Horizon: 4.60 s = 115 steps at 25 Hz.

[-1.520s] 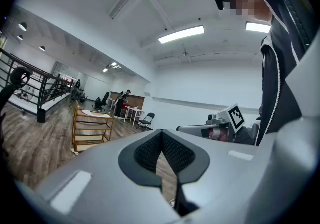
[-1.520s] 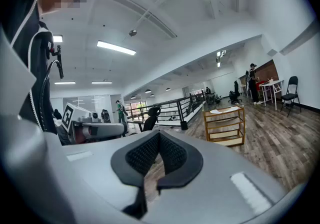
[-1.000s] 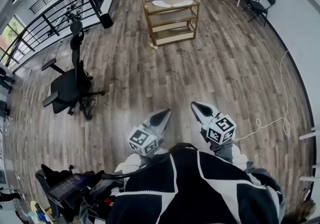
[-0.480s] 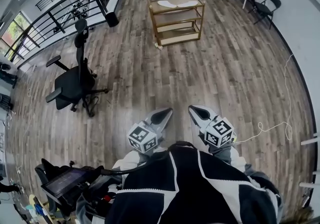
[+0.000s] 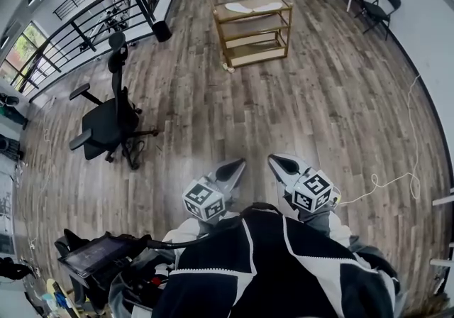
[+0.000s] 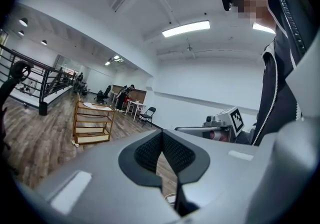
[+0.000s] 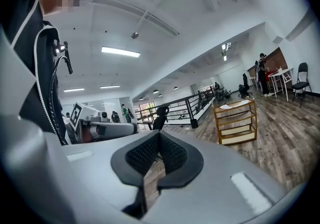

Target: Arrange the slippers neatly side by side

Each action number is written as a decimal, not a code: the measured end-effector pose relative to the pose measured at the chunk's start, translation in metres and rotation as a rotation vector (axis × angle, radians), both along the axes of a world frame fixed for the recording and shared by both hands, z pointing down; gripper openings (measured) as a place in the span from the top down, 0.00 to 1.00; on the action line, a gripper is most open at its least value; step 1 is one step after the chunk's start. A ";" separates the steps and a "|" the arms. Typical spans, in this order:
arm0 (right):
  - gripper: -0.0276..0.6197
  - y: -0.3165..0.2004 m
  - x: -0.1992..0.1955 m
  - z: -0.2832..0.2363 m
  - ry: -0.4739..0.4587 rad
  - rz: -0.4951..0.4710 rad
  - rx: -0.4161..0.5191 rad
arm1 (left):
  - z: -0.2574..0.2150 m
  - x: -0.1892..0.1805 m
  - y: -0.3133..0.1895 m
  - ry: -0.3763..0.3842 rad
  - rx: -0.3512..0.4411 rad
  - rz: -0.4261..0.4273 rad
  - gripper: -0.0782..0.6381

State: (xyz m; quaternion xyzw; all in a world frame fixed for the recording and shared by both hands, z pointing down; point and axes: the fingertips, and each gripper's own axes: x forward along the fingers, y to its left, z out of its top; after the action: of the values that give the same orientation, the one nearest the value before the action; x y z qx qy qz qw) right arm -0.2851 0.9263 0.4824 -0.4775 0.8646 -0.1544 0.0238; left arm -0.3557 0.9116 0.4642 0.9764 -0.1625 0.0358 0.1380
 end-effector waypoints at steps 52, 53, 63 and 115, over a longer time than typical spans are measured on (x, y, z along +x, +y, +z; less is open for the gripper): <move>0.95 -0.389 0.047 0.030 0.027 0.083 -0.095 | 0.042 0.054 -0.397 0.072 -0.143 0.100 0.87; 0.95 -0.400 0.057 0.029 0.025 0.066 -0.097 | 0.041 0.066 -0.406 0.069 -0.144 0.090 0.87; 0.95 -0.479 0.171 0.019 0.028 -0.051 -0.079 | 0.020 0.189 -0.491 0.096 -0.129 -0.006 0.87; 0.95 -0.822 0.285 0.036 0.030 0.148 -0.093 | 0.042 0.327 -0.817 0.027 -0.059 0.312 0.87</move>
State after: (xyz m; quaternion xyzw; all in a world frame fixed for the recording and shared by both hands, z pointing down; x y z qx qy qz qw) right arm -0.0004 0.1042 0.5182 -0.5431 0.8191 -0.1849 0.0002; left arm -0.0284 0.0943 0.5060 0.9857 -0.0060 0.0483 0.1616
